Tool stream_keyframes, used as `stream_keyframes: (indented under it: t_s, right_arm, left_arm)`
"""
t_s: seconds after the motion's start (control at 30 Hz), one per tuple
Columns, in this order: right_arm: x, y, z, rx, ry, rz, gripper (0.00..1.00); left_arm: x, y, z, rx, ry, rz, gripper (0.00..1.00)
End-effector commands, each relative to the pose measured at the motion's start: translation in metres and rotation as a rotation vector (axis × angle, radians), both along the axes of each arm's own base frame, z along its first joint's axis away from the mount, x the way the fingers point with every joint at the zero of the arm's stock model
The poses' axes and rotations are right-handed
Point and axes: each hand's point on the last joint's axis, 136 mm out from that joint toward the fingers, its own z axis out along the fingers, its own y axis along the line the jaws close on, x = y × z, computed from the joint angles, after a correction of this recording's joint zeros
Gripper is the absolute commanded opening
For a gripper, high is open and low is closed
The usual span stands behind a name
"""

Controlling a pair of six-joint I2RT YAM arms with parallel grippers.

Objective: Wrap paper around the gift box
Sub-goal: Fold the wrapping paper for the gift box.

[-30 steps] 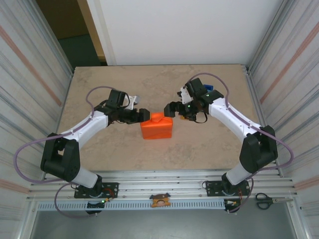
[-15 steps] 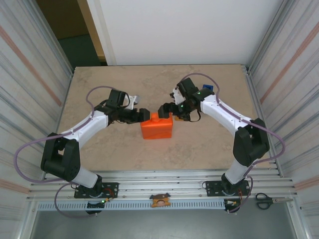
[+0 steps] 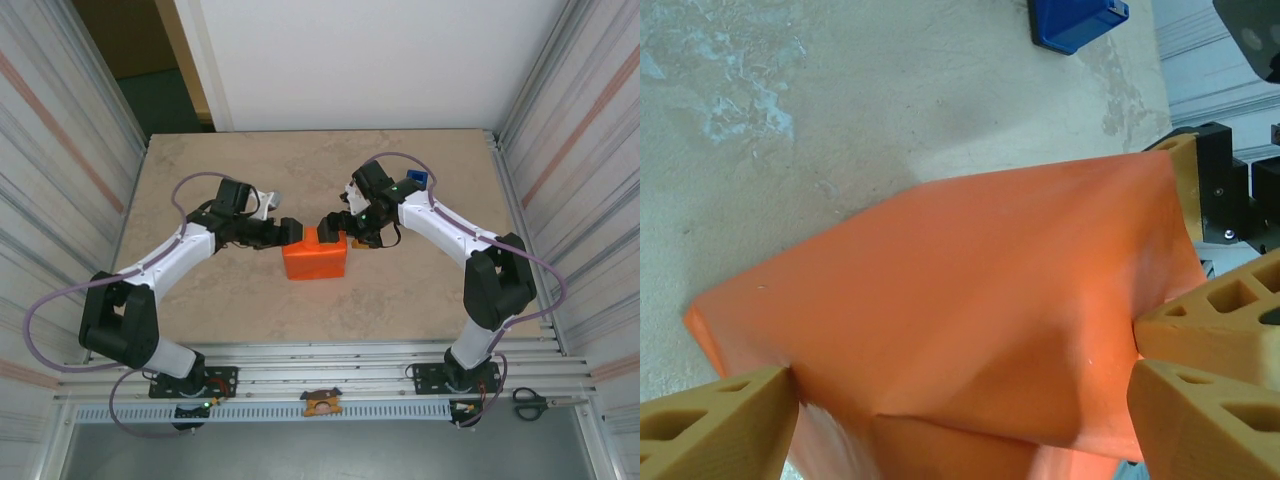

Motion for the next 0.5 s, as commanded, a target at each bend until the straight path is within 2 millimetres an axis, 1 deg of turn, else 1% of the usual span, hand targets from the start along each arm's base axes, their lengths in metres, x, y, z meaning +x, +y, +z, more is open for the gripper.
stream_keyframes:
  t_s: [0.0,0.27,0.47]
  right_arm:
    - [-0.011,-0.01,-0.016,-0.063,0.044,0.018,0.98]
    - [-0.011,-0.01,-0.018,-0.067,0.048,0.016,0.98]
    - [-0.009,-0.01,-0.016,-0.066,0.042,0.014,0.99]
  left_arm:
    - [-0.011,-0.007,0.014,-0.024,-0.011,-0.06,0.85]
    - [-0.015,-0.01,-0.002,0.01,0.02,-0.098,0.84]
    - [-0.022,0.002,-0.025,0.114,0.04,-0.114,0.83]
